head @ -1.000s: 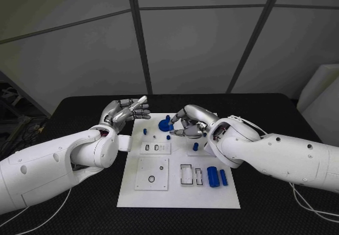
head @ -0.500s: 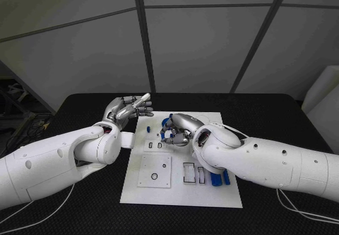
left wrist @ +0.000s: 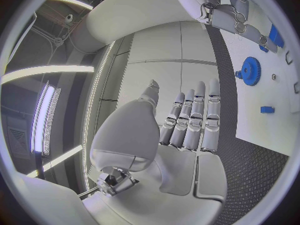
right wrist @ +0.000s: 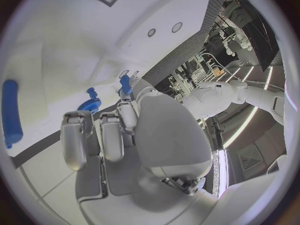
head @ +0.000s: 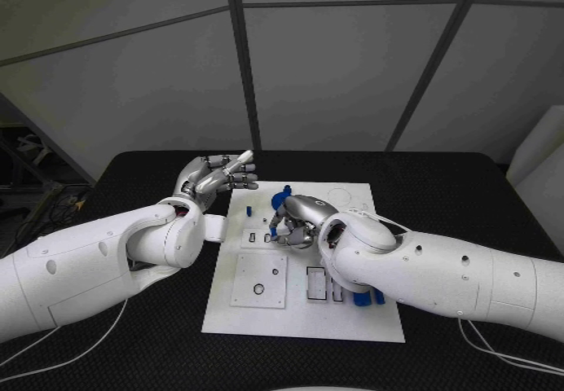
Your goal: Assemble the parts on the task board
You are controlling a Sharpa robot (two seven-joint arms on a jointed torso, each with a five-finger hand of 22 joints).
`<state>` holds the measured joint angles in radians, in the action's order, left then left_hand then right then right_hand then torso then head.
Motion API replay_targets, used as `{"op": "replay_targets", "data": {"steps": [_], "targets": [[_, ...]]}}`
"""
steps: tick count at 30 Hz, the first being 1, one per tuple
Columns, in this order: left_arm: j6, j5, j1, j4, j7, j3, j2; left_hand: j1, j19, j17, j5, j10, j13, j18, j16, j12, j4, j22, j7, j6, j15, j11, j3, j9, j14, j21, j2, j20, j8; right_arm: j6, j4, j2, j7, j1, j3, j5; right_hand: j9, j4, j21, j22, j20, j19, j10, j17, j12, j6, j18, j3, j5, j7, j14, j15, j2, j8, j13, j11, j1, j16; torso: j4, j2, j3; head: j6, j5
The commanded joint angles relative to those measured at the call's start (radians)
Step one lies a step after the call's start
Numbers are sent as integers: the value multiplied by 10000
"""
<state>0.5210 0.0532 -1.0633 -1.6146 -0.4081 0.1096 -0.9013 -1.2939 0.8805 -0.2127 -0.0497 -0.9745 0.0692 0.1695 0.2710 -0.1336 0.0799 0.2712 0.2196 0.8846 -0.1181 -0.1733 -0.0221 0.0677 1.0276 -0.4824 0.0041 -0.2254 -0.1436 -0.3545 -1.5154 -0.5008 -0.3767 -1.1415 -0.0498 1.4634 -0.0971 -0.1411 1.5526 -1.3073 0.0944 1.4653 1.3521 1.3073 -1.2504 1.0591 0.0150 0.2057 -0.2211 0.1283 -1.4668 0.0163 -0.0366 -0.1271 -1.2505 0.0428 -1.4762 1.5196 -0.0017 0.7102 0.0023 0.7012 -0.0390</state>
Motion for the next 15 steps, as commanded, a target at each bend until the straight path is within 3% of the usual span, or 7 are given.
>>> {"op": "replay_targets", "data": {"steps": [1,15], "targets": [[-85,72,-19,-30,-17,7,-6,54,-57,-13,29,-77,8,56,-57,40,-25,12,10,46,-58,7,29,6,19,-62,56,16,52,175,50,23,-115,13,-5,282,-15,-13,31,-2351,-44,813,-72,1556,39,1,-74,74,-59,16,-806,66,52,-52,-6,28,29,7,1,-8,7,2,-15],[-103,72,-19,-45,-2,7,-20,61,-63,-18,28,-90,10,56,-61,39,-25,17,13,59,-58,7,37,7,17,-66,63,16,51,307,233,118,-7,68,-13,336,-10,-5,31,-2350,-40,813,-78,1555,46,-20,-74,72,-121,24,-806,62,14,-49,-4,33,67,5,-1,-4,-1,41,-64]]}}
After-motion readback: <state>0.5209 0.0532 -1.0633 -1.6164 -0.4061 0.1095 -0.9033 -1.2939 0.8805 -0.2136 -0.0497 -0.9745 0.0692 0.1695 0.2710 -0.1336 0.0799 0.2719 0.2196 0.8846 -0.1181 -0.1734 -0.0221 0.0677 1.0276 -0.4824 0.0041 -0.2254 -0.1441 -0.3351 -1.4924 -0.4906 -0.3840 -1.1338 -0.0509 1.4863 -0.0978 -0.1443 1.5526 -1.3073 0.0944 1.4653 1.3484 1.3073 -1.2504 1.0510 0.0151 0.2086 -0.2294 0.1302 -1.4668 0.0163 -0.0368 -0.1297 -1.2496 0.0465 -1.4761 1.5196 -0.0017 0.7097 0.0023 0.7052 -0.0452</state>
